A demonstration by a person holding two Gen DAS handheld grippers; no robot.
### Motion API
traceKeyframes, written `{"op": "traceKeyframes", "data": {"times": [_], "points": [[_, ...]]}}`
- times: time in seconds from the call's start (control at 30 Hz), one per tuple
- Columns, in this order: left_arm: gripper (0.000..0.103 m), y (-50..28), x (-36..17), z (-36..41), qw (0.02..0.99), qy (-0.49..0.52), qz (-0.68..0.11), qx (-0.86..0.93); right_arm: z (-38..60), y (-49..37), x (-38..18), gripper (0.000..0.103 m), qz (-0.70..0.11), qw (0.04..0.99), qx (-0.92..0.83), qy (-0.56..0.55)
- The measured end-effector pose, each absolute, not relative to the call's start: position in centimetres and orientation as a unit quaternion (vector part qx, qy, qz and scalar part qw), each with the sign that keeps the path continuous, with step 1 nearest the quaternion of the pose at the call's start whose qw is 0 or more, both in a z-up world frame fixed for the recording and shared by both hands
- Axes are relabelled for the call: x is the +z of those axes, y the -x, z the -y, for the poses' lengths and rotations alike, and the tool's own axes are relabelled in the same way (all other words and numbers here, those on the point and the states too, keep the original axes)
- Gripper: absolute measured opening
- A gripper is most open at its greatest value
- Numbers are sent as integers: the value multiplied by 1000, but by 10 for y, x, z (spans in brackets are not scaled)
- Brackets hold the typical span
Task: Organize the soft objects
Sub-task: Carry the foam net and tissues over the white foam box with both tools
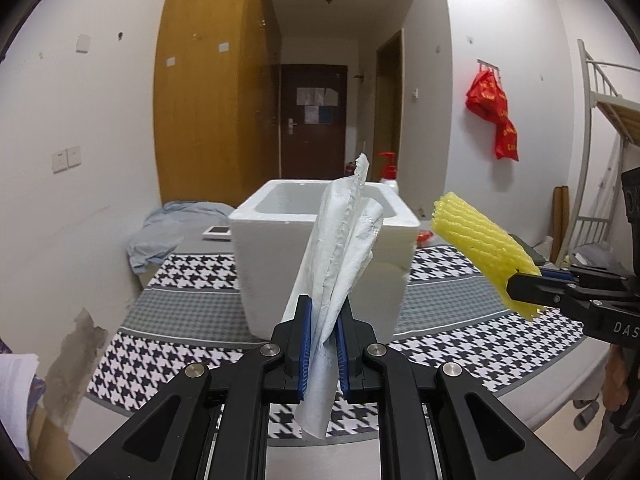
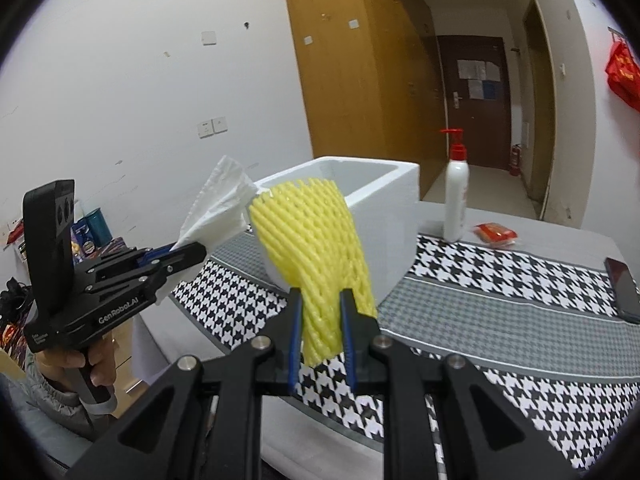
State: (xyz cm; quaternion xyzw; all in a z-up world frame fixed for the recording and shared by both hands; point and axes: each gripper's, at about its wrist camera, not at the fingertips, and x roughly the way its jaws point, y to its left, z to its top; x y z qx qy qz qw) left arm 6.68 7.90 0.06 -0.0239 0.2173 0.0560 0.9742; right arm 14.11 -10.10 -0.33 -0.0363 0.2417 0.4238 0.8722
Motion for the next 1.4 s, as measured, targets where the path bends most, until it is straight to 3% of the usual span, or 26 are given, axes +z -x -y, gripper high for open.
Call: {"op": "traceKeyframes", "data": {"times": [1.4], "points": [[12, -74, 33, -120, 985, 18, -162, 62, 51, -160, 26, 21, -220, 877, 422, 62]]}}
